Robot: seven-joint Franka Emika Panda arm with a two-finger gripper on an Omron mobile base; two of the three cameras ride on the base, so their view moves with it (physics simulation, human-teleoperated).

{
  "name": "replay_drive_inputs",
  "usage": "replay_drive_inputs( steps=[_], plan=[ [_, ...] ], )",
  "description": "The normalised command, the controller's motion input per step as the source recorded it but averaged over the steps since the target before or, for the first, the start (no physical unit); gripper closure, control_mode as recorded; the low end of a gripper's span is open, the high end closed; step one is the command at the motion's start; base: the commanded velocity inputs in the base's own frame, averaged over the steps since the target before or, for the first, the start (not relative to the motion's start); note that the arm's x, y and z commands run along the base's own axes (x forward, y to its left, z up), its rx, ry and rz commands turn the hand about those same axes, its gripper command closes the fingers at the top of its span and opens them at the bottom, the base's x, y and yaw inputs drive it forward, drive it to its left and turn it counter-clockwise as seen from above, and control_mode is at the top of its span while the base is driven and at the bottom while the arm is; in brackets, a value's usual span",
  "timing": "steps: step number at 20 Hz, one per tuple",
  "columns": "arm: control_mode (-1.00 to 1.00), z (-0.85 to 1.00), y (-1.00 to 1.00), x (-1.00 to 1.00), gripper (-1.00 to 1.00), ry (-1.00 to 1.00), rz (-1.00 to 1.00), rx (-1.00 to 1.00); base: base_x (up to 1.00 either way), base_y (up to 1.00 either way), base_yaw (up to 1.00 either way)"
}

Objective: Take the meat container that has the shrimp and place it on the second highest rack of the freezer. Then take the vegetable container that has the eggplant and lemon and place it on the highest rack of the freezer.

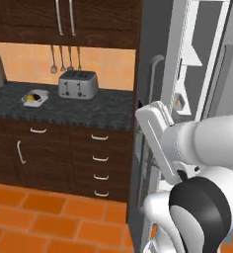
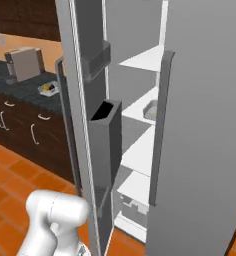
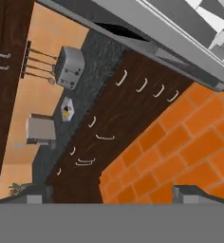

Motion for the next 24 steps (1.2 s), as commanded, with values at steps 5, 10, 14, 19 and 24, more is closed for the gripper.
replay_drive_inputs(
  steps=[5, 10, 14, 19, 24],
  plan=[
    [1.0, 0.0, 0.0, 0.0, -1.0, 0.0, 0.0, 0.0, -0.12, 0.0, 1.0],
    [1.0, 0.0, 0.0, 0.0, -1.0, 0.0, 0.0, 0.0, -0.13, 0.0, 1.0],
    [1.0, 0.0, 0.0, 0.0, -1.0, 0.0, 0.0, 0.0, -0.13, 0.08, 1.0],
    [1.0, 0.0, 0.0, 0.0, -1.0, 0.0, 0.0, 0.0, -0.14, 0.88, 0.79],
    [1.0, 0.0, 0.0, 0.0, -1.0, 0.0, 0.0, 0.0, 0.45, 0.57, 0.52]
  ],
)
